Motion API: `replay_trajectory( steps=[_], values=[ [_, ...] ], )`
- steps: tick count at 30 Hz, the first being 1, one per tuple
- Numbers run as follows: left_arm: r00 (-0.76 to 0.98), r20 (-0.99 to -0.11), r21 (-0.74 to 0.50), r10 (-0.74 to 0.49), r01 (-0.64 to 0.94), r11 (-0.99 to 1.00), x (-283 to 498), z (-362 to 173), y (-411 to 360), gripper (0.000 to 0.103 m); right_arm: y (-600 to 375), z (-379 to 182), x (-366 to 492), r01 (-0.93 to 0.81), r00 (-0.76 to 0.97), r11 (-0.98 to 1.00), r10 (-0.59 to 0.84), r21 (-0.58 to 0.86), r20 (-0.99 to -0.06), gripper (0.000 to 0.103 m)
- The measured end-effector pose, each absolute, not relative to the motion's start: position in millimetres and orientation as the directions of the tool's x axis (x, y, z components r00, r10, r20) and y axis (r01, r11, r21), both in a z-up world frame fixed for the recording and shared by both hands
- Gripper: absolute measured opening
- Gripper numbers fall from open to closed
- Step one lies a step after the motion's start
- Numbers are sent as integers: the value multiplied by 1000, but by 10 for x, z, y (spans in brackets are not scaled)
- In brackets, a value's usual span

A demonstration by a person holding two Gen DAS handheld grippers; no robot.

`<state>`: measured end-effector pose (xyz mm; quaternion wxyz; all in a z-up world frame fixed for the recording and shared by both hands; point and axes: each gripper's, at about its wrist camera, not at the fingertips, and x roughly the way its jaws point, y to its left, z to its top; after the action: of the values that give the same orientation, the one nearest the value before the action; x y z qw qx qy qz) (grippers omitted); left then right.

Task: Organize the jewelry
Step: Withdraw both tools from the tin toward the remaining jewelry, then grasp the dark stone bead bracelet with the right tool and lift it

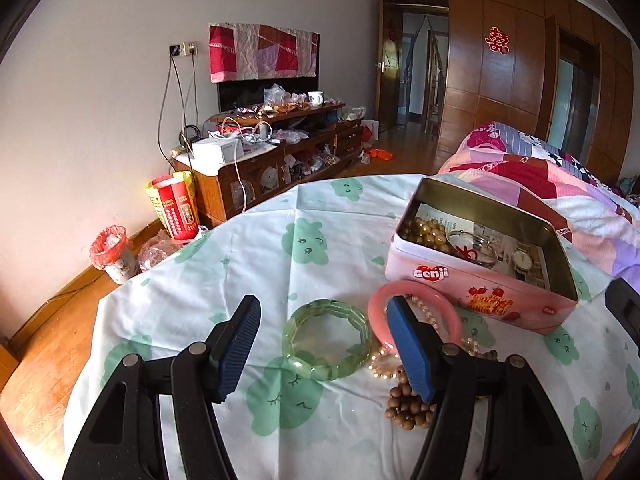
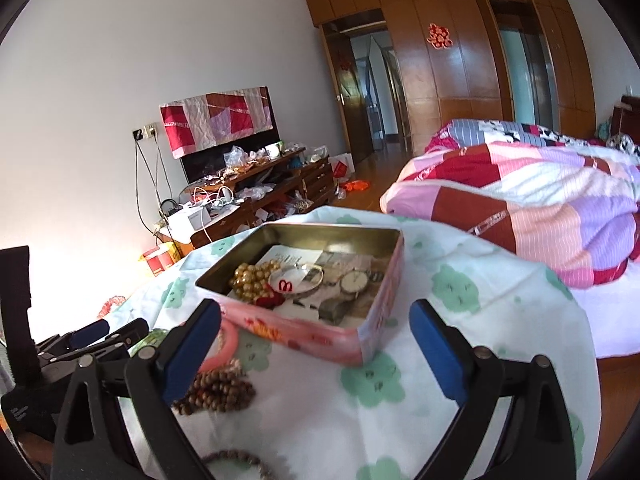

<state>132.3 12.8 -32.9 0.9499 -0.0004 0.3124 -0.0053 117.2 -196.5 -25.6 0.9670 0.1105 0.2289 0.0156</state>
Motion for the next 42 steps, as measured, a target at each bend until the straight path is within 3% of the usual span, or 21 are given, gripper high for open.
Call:
replay_trajectory(
  steps=[10,19,27,29,33,36,37,38,42],
  values=[
    [821,-571,-6,-8,6,1000,1131,-303,219,66,-1974,-294,993,17,859,973,102,229,-501,97],
    [752,-647,-122,-125,60,991,1079,-404,540,66,-1772,-507,921,-64,736,991,125,115,-666,97],
    [733,-658,-94,-174,149,984,1008,-409,471,66,-1250,-718,984,-215,633,976,120,-25,-765,95],
    [727,-665,-87,-174,157,984,1019,-422,444,66,-1216,-790,1029,-225,596,974,109,-35,-796,84],
    [689,-687,-120,-232,208,971,1031,-467,398,66,-1268,-847,1028,-225,554,974,127,-2,-823,76],
    [666,-690,-131,-282,269,954,1007,-466,319,66,-1271,-810,972,-242,561,970,137,-4,-817,49],
    [661,-691,-130,-292,283,950,1000,-460,294,66,-1279,-793,960,-248,560,969,141,-2,-817,30],
    [648,-697,-128,-307,310,942,997,-465,233,66,-1289,-777,955,-245,557,969,140,-1,-819,19],
    [607,-720,-123,-336,365,923,1043,-503,49,66,-1372,-746,991,-220,561,975,158,37,-813,19]
  ],
)
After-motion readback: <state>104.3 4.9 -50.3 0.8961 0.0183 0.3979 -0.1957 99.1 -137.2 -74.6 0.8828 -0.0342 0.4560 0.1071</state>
